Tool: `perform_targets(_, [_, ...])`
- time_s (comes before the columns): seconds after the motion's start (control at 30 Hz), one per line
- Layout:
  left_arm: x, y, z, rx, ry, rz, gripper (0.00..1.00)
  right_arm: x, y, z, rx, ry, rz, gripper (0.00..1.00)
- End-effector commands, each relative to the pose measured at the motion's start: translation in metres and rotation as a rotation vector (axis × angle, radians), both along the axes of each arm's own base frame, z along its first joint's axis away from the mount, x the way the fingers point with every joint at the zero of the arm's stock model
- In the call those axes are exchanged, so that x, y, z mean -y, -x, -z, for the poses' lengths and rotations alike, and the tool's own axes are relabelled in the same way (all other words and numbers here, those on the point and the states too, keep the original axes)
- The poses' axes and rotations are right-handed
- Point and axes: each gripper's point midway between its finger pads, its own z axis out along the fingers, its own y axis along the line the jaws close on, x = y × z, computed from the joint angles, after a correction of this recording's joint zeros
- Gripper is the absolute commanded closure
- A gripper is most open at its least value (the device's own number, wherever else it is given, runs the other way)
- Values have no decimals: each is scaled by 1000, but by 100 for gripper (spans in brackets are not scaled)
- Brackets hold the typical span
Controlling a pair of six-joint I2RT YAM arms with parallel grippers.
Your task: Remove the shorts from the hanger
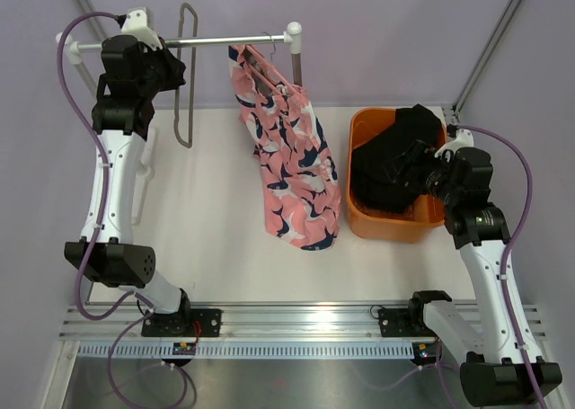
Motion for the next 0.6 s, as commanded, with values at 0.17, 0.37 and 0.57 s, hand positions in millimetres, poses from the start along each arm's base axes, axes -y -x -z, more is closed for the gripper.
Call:
perform_targets(0.17, [-14, -15, -6, 23, -41, -60, 100, -5, -2, -19, 54, -3, -17, 17])
perform_targets(0.37, [-18, -15, 12, -18, -50, -79, 96, -8, 0, -17, 53, -8, -26, 17])
perform_targets(0.57, [-23, -7, 14, -19, -52, -110, 82, -8, 2, -14, 47, -7, -26, 17])
